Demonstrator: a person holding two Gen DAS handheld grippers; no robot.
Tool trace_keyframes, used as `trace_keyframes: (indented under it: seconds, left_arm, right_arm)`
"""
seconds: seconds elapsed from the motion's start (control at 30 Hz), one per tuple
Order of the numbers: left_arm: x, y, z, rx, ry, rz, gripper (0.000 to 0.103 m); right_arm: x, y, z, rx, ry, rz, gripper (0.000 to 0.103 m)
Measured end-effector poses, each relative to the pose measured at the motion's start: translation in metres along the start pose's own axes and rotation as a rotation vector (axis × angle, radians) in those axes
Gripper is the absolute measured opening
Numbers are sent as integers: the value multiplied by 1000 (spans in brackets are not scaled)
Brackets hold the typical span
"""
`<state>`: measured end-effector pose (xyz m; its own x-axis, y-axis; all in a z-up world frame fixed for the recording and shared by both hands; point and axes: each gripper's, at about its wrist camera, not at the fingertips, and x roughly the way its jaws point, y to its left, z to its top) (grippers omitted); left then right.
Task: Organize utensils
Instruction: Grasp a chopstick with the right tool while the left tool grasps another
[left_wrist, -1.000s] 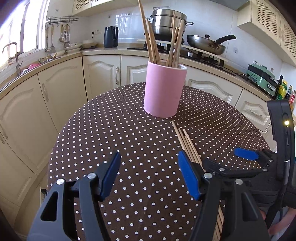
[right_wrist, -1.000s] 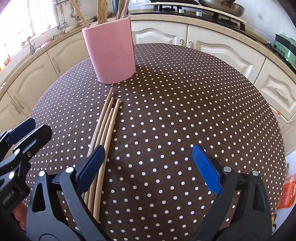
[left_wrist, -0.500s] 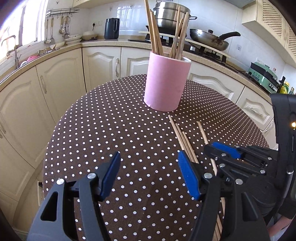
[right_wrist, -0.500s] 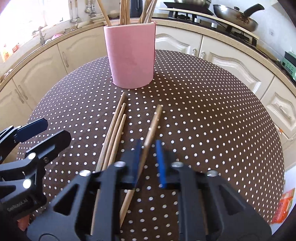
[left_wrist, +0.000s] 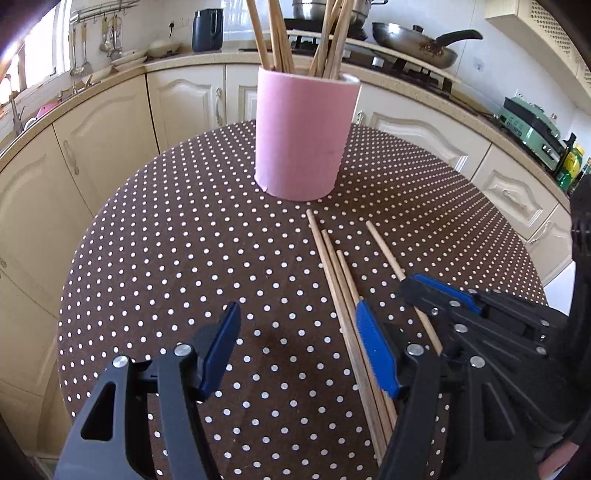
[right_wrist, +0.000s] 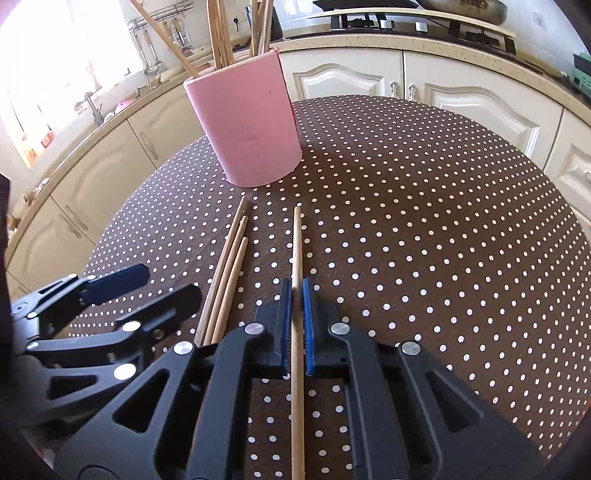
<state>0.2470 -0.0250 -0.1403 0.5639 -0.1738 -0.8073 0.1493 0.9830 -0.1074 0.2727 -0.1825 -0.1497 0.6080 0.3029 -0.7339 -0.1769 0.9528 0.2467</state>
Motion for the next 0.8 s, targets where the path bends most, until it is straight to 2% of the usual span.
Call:
trace_keyframes:
  seconds: [0.2, 0.3, 0.33, 0.47, 0.7, 0.8]
  left_arm:
    - [12, -5, 4, -18, 30, 84, 64]
    - [18, -7, 6, -12, 41, 171, 64]
    - [18, -8, 7, -4, 35, 175, 64]
    - [20, -8, 10, -26, 47, 158, 64]
    - [10, 5, 9, -67, 47, 19, 64]
    - [14, 9, 6, -60, 55, 59, 64]
  right_arm:
    - [-5, -6, -4, 12, -1, 18, 7]
    - [-5, -9, -3, 16, 0, 24, 7]
    - [-5, -8, -2, 18, 0, 27, 7]
    - [-6, -11, -3, 24, -1, 35, 7]
    - [-6, -11, -3, 24, -2, 34, 7]
    - [-7, -13, -4, 23, -2, 35, 7]
